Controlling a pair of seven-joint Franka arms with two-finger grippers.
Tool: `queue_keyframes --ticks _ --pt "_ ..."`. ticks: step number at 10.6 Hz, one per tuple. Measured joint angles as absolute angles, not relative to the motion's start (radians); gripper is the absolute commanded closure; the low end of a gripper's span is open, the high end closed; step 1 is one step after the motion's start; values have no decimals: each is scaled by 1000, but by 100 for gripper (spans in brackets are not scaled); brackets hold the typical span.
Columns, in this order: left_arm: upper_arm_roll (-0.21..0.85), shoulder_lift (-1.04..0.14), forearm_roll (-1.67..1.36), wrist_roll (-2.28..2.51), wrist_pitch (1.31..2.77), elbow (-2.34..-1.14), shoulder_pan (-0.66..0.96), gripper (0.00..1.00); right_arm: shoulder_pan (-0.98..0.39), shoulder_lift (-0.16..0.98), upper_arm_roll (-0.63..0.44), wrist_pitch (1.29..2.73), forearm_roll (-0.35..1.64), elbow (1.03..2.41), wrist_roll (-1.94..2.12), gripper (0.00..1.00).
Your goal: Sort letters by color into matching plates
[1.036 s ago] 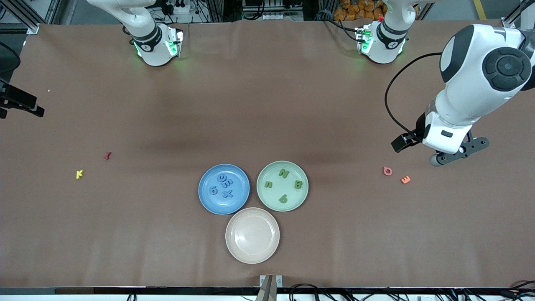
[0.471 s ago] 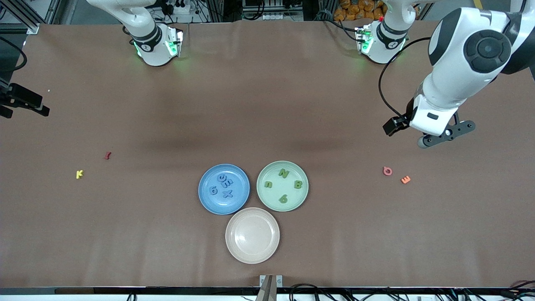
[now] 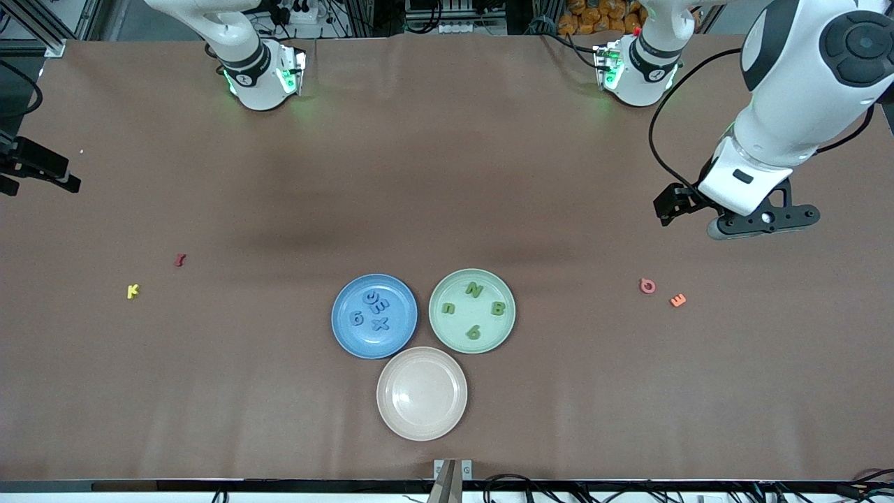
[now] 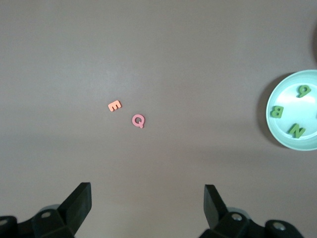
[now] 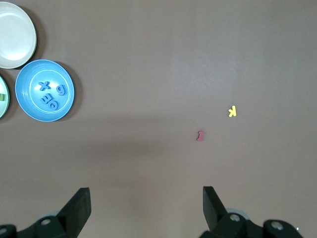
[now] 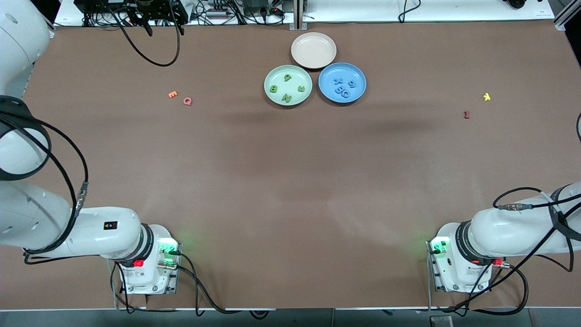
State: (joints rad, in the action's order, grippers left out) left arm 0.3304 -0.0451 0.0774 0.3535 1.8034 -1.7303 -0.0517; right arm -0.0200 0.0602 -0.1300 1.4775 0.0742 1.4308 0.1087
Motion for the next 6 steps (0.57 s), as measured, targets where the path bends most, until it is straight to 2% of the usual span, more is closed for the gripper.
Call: queue_keyframes --ticks 6 --pt "300 -69 77 183 1742 -1657 -53 0 -19 60 -132 1478 74 1431 109 0"
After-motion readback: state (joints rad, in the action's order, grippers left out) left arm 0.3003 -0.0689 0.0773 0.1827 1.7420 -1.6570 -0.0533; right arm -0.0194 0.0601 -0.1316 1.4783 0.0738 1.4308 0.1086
